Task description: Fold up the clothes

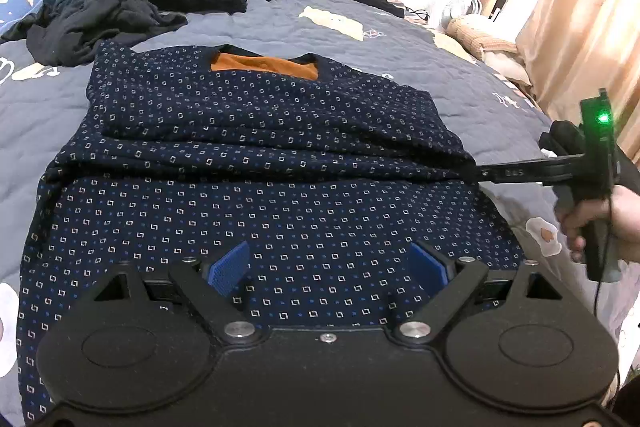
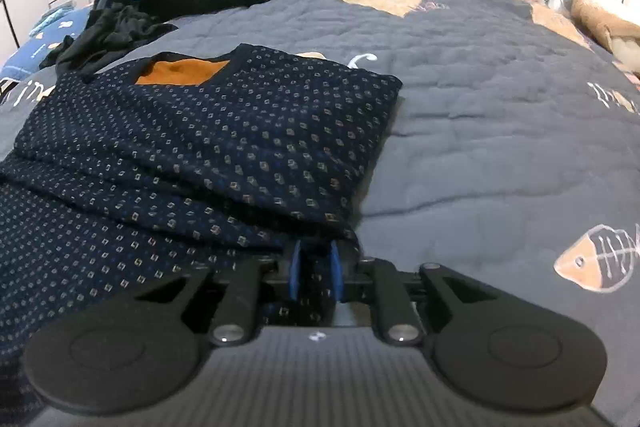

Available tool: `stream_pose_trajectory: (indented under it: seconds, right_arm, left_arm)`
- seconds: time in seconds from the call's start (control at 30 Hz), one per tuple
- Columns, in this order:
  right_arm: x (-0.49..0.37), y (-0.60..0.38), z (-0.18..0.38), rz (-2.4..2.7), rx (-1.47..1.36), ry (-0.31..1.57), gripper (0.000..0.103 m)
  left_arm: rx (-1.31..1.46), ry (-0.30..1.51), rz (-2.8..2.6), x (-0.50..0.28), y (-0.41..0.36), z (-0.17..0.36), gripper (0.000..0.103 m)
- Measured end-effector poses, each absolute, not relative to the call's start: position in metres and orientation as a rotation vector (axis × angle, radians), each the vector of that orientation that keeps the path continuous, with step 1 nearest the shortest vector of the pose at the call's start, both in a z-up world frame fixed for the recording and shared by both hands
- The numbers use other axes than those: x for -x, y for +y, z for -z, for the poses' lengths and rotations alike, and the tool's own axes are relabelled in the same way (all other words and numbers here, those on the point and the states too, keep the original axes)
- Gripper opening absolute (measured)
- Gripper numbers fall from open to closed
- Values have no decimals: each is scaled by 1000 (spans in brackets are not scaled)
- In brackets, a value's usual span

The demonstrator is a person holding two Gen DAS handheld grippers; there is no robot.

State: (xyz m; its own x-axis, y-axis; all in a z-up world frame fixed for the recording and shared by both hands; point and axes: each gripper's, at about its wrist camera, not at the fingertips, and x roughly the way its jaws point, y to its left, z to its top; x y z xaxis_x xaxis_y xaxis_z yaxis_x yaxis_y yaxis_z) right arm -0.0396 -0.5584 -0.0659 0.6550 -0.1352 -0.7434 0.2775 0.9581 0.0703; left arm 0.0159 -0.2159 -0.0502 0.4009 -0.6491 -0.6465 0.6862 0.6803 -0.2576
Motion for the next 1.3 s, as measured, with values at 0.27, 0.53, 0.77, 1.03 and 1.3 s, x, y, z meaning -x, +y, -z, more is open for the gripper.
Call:
stream_pose_trajectory:
  seconds: [0.27, 0.53, 0.77, 1.03, 1.3]
  right_arm:
    - [42, -529, 48, 168, 47, 620, 50]
    - [27, -517, 80, 164, 215, 644, 50]
    - [25, -515, 93, 208, 302, 660, 10]
    - [31, -511, 95, 207, 423, 672, 6]
    - [36, -514, 99, 181, 485, 717, 5]
  left_arm:
    - [-225, 623, 774, -22, -215, 39, 86]
    - [-420, 472, 711, -71, -224, 39, 77]
    - [-608, 451, 639, -111, -254, 69, 46]
    - [-700, 454, 697, -116, -263, 77, 0]
    - [-615, 524, 712, -112, -224, 62, 3]
